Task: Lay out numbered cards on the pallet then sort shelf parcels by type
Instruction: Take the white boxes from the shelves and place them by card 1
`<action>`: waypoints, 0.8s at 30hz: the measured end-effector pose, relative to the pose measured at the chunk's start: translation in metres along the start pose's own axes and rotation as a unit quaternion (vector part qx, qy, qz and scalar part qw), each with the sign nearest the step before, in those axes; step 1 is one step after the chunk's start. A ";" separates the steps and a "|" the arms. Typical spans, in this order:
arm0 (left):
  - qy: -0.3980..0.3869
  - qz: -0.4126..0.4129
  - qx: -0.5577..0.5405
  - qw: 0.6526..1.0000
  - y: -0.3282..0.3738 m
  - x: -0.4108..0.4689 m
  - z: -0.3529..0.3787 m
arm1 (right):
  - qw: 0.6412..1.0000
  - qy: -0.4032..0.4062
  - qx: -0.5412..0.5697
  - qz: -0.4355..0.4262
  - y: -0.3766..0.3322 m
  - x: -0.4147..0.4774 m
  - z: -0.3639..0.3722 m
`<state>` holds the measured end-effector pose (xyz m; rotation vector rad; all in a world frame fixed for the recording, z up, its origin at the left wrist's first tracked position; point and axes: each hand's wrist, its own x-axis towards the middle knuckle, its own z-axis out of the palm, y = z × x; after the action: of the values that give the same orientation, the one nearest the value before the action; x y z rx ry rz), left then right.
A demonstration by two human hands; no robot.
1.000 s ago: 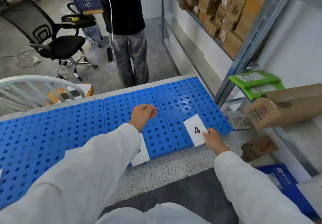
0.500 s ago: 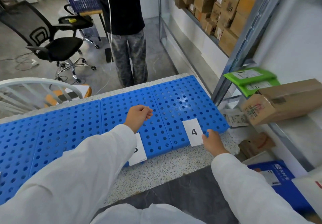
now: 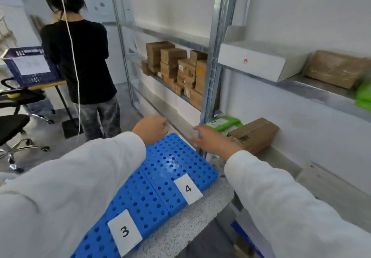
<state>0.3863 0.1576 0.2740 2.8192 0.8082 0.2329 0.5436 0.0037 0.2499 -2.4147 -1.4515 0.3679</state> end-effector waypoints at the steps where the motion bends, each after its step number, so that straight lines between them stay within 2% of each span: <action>1: 0.003 0.021 0.018 1.000 0.007 0.006 -0.013 | 1.000 0.011 -0.010 0.009 -0.003 -0.004 -0.017; 4: 0.036 0.093 0.064 0.993 0.028 0.018 -0.050 | 0.995 0.071 -0.048 0.048 -0.009 -0.022 -0.064; 9: 0.121 0.226 0.118 0.959 0.056 0.019 -0.105 | 0.980 0.153 -0.067 0.113 -0.030 -0.056 -0.121; 15: 0.153 0.250 0.087 0.952 0.081 0.019 -0.149 | 0.961 0.195 -0.090 0.174 -0.057 -0.097 -0.158; 24: 0.106 0.280 0.063 0.952 0.106 -0.003 -0.137 | 0.944 0.182 -0.167 0.218 -0.066 -0.135 -0.172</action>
<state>0.4092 0.0880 0.4307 3.1172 0.0280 0.5932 0.4916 -0.1072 0.4422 -2.8733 -0.8685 -0.2531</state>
